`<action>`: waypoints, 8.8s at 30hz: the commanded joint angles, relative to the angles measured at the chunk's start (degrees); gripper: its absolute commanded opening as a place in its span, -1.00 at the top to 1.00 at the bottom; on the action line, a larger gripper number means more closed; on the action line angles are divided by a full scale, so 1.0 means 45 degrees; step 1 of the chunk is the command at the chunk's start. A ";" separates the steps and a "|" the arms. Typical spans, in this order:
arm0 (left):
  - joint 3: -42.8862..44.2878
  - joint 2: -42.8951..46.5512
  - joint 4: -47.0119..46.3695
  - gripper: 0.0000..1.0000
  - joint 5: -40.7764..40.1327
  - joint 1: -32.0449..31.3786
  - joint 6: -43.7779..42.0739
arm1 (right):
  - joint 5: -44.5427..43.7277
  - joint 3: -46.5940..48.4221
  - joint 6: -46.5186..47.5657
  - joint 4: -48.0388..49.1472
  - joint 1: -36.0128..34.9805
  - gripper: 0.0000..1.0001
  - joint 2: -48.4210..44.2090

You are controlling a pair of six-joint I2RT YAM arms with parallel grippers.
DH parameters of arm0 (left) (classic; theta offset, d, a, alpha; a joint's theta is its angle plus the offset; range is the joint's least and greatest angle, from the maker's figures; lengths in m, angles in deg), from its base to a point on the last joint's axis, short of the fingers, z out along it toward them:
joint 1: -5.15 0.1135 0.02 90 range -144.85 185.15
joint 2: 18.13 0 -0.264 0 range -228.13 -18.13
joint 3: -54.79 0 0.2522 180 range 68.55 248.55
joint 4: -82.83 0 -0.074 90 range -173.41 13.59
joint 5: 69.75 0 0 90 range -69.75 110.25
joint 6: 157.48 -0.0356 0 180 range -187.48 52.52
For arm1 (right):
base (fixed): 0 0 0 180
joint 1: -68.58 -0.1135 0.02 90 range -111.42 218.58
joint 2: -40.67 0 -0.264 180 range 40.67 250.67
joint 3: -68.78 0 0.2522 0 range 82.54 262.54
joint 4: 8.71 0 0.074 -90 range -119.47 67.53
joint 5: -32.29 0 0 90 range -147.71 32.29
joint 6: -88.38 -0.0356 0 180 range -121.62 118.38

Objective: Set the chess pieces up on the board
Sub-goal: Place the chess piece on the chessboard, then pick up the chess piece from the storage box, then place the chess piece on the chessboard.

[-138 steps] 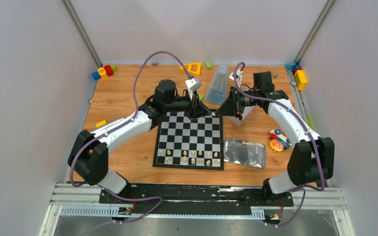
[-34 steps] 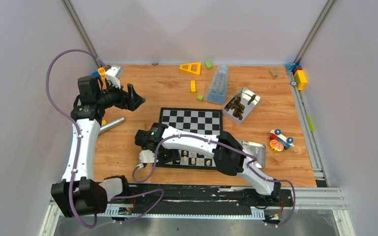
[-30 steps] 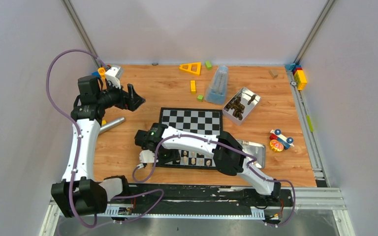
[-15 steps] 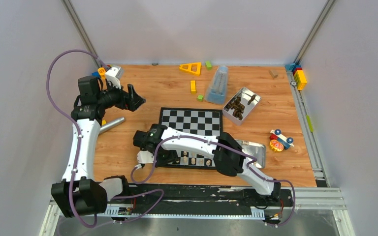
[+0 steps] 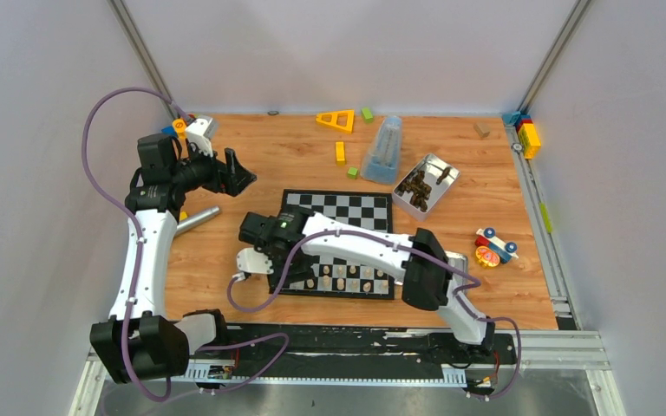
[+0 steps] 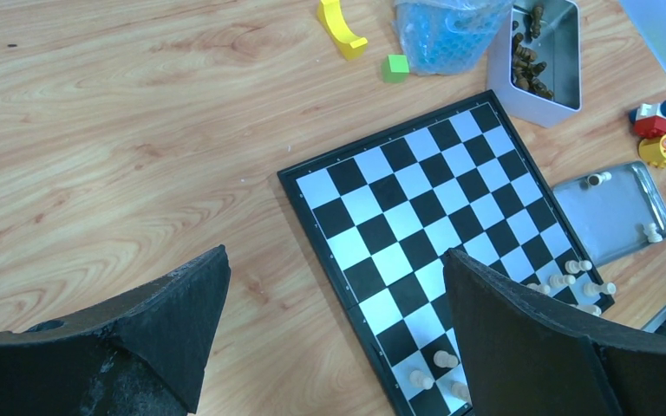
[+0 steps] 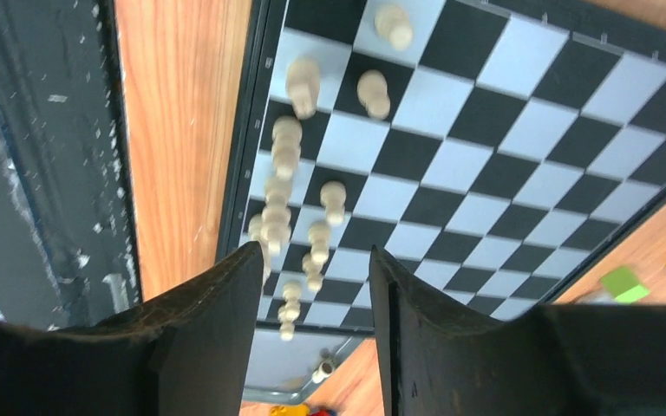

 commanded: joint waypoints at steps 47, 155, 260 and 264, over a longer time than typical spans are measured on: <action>-0.1573 0.0570 -0.2321 -0.91 0.4468 0.0120 -0.0641 | 0.3697 -1.6862 -0.0359 0.9091 1.3996 0.24 -1.0087; 0.2632 -0.4072 0.1038 0.56 0.1945 -1.1942 -1.2210 | 1.5599 -0.8463 0.1499 0.1513 1.0709 0.96 -0.7704; 0.1017 0.0287 0.0376 -1.00 -0.3018 0.0724 -0.0308 | 0.2121 0.2355 0.0693 0.1043 0.0121 1.00 0.1275; 0.0727 0.0507 0.0047 -1.00 -0.2894 0.0722 -0.0140 | 0.2021 0.2539 0.0820 0.1142 0.0101 1.00 0.1731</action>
